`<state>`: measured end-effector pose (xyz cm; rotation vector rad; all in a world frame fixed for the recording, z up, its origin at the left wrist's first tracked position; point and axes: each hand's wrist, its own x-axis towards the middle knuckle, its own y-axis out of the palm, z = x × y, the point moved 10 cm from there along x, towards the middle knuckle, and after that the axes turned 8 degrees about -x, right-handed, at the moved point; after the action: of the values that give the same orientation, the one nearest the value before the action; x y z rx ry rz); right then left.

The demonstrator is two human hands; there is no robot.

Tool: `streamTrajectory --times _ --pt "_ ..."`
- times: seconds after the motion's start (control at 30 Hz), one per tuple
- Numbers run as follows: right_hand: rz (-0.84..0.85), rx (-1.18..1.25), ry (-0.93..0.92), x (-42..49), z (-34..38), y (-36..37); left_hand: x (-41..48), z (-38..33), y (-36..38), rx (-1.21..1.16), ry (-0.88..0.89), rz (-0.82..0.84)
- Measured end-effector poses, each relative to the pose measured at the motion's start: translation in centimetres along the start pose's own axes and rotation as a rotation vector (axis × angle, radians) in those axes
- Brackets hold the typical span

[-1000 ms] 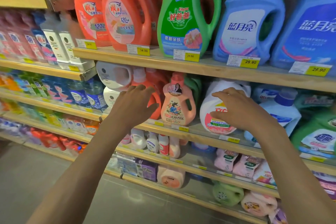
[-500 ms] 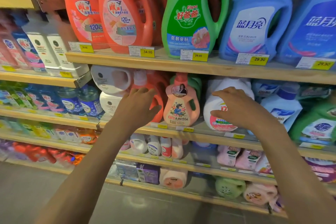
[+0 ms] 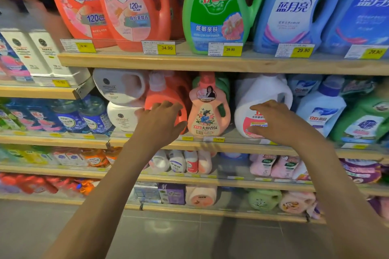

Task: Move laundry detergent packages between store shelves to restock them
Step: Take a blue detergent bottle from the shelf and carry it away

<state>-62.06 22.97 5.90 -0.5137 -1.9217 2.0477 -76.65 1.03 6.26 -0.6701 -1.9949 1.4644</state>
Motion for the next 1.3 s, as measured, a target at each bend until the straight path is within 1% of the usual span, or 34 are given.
streamTrajectory --times 0.27,0.4,0.6,0.7,0.83,0.93,1.03,1.17,1.3 --pt "0.032 0.014 0.051 0.5 -1.8 2.4 1.1 -0.9 2.2 -0.040 0.029 0.039" --pt "-0.020 0.044 0.068 1.2 -3.3 1.1 2.1 -1.9 2.4 -0.062 0.053 0.010" --pt "-0.218 0.046 0.071 2.8 -6.5 -5.8 5.4 -6.3 -0.7 -0.136 0.145 -0.116" --pt "-0.312 0.051 0.082 3.4 -8.1 -9.6 7.6 -9.3 -2.9 -0.219 0.191 -0.193" --pt "-0.384 0.018 0.100 4.6 -10.0 -13.6 11.0 -13.3 -6.0 -0.297 0.270 -0.312" --pt "-0.467 0.043 0.130 5.0 -11.2 -16.7 14.1 -15.9 -7.5 -0.403 0.303 -0.359" --pt "-0.537 0.027 0.135 5.8 -12.3 -19.6 17.3 -17.7 -8.4 -0.498 0.295 -0.404" --pt "-0.614 0.025 0.126 7.2 -13.6 -23.3 20.3 -19.3 -8.1 -0.659 0.260 -0.376" --pt "-0.672 0.059 0.068 9.2 -14.3 -25.8 22.1 -20.3 -7.1 -0.761 0.252 -0.362"
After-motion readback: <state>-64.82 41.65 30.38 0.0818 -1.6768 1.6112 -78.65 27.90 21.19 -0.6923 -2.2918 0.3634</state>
